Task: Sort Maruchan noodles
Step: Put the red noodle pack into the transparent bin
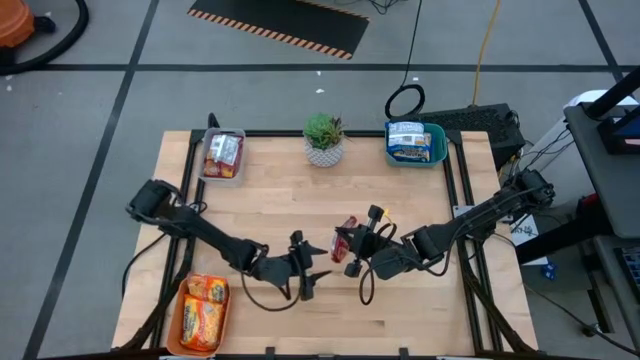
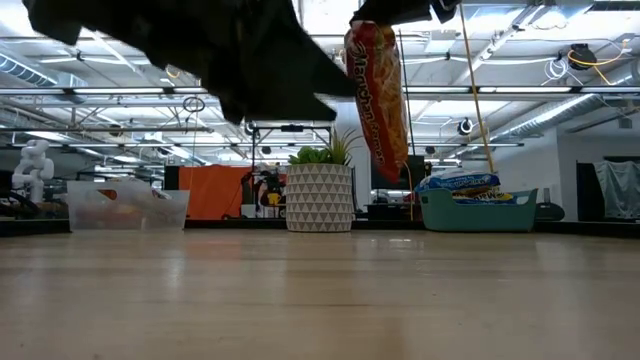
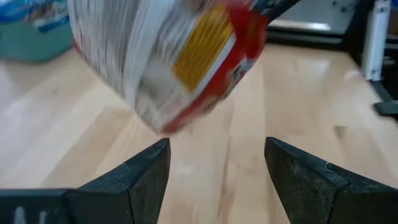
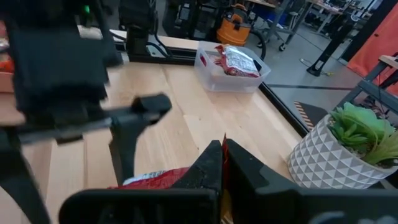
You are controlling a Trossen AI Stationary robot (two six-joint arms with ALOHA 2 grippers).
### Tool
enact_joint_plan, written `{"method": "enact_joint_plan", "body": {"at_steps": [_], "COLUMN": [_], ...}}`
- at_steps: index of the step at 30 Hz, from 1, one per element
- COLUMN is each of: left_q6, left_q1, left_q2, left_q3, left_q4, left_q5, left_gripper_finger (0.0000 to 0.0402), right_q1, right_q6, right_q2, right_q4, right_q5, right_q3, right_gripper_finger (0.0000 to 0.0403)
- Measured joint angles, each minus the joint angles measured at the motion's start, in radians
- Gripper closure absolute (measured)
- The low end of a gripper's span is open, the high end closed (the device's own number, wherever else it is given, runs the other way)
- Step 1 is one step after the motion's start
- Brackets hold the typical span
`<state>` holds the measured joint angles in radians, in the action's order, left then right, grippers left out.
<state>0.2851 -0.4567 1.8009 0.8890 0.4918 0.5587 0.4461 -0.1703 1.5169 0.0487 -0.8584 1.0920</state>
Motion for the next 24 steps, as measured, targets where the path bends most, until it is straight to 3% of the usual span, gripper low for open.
{"method": "enact_joint_plan", "body": {"at_steps": [7,11,19,24], "left_q6": [0.124,0.059,-0.057,-0.087], "left_q1": [0.006,0.003,-0.008,-0.005], "left_q2": [0.050,0.048,0.048,0.048], "left_q3": [0.000,0.000,0.000,0.000], "left_q4": [0.031,0.037,0.052,0.097], "left_q5": [-0.001,0.018,0.157,0.300], "left_gripper_finger": [0.0124,0.0090,0.0009,0.0004], "right_q1": [0.000,-0.001,-0.021,-0.029], "right_q6": [0.027,0.054,0.074,0.089], "right_q2": [0.000,0.000,0.000,-0.002], "right_q4": [-0.022,-0.015,-0.061,-0.089], "right_q5": [0.000,0.000,0.001,0.030], "right_q3": [0.000,0.000,0.000,0.000], "right_gripper_finger": [0.0403,0.0403,0.0403,0.0403]}}
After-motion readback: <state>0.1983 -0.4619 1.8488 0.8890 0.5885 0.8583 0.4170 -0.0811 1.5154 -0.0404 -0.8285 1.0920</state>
